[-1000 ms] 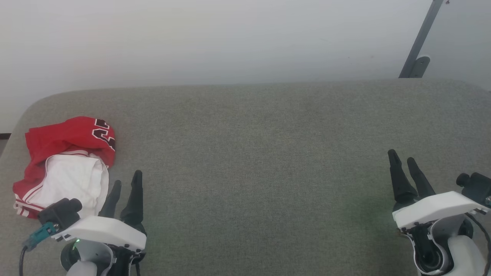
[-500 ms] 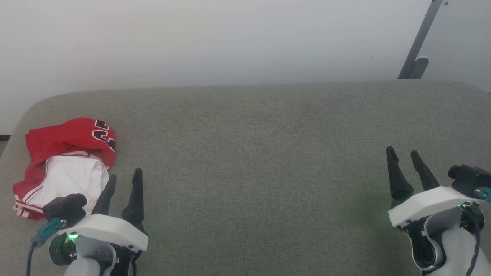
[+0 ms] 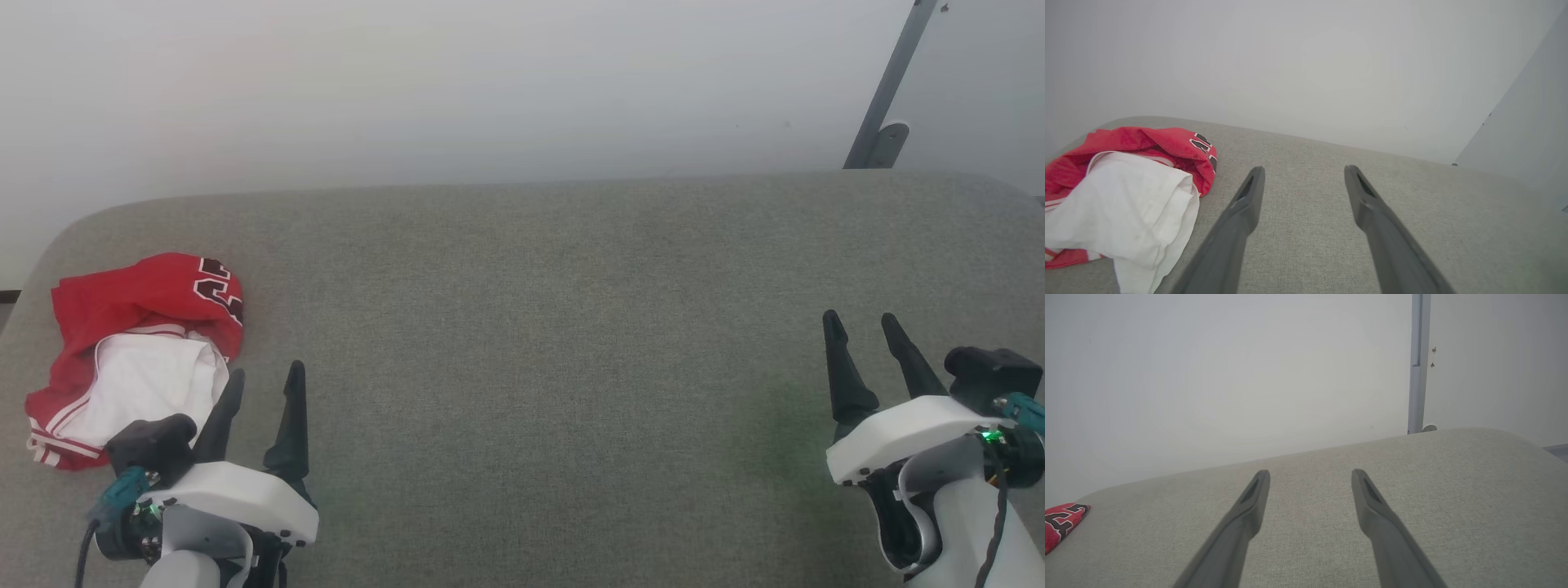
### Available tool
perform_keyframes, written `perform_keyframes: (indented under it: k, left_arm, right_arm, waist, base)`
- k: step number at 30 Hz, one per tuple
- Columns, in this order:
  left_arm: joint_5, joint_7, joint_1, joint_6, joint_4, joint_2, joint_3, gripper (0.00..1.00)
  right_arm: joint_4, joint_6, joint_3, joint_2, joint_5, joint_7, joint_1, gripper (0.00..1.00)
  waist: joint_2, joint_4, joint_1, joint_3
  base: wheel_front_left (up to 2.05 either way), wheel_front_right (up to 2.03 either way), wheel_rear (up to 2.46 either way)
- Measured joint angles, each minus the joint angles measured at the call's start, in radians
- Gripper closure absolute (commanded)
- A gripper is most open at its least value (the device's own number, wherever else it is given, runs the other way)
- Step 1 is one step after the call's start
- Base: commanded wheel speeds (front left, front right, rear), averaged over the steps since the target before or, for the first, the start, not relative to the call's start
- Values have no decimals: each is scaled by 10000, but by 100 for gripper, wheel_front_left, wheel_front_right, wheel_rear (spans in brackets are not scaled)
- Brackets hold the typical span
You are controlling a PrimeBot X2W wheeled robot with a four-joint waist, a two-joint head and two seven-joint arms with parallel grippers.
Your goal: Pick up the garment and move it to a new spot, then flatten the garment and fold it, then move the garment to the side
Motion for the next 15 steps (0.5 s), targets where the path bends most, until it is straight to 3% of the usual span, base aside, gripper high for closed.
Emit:
perform_keyframes:
  k: [15]
  left_arm:
    - [1045,-316,3,-397,345,-153,213,0]
  right_arm:
    - [173,2,-36,-59,-1058,-324,-179,0]
  waist:
    - [0,36,0,-30]
  base:
    - [0,0,0]
